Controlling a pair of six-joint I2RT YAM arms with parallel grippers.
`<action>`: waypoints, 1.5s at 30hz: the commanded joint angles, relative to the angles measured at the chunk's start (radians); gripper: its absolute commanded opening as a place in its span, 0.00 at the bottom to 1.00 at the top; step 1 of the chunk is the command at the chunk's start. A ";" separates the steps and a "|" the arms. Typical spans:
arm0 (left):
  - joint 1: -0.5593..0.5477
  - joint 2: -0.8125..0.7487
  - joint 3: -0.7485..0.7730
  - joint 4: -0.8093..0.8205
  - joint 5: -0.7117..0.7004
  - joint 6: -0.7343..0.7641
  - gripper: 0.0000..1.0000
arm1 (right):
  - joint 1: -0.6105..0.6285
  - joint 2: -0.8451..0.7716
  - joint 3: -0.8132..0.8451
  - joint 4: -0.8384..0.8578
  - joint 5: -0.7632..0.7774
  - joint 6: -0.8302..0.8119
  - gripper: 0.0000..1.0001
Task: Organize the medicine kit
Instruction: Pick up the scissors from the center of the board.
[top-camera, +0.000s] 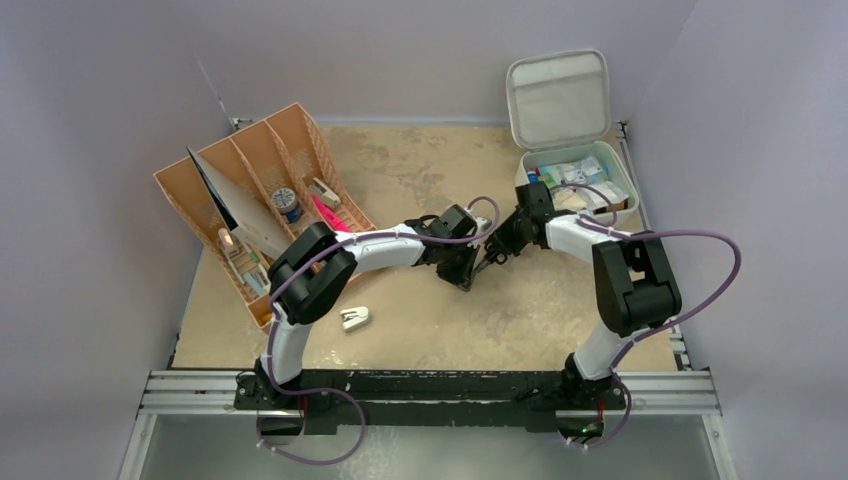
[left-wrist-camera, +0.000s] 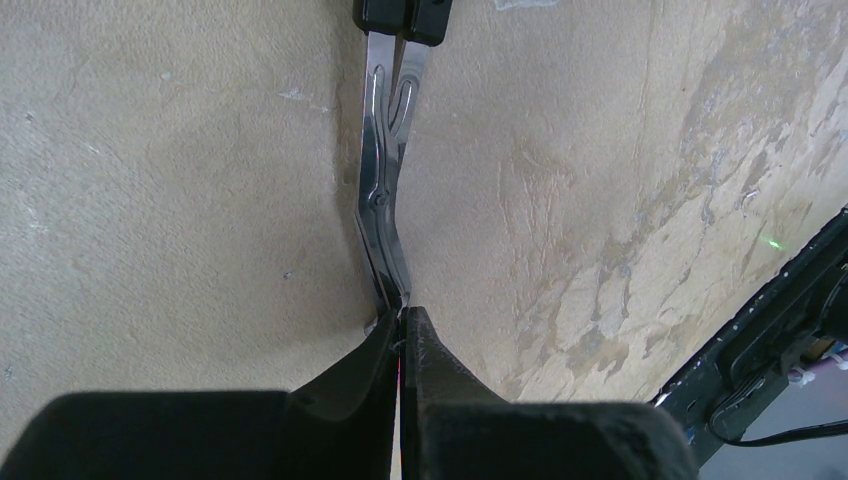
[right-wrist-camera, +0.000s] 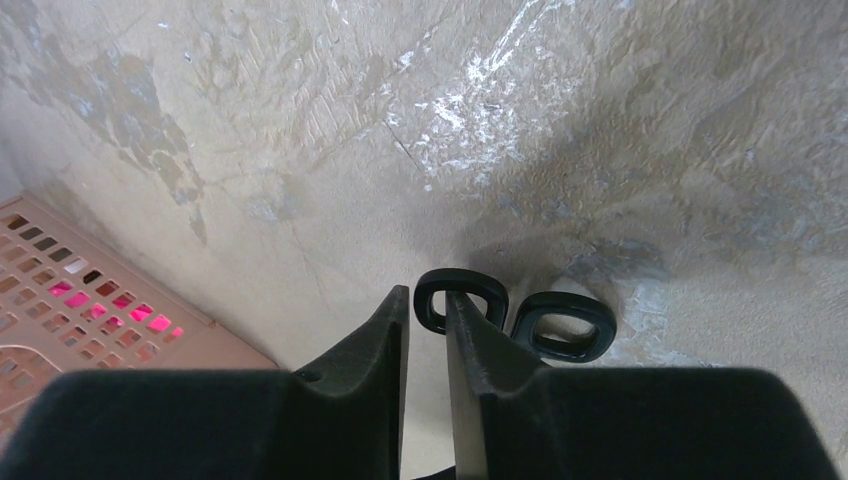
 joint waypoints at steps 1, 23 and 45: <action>-0.008 0.000 -0.025 -0.012 -0.026 0.025 0.01 | 0.010 -0.008 0.002 -0.037 0.034 -0.016 0.19; -0.007 -0.246 -0.033 -0.043 -0.069 0.015 0.38 | 0.013 -0.294 -0.022 -0.139 0.053 -0.153 0.00; -0.004 -0.623 -0.103 -0.303 -0.287 0.238 0.86 | -0.256 -0.260 0.379 -0.331 0.205 -0.261 0.00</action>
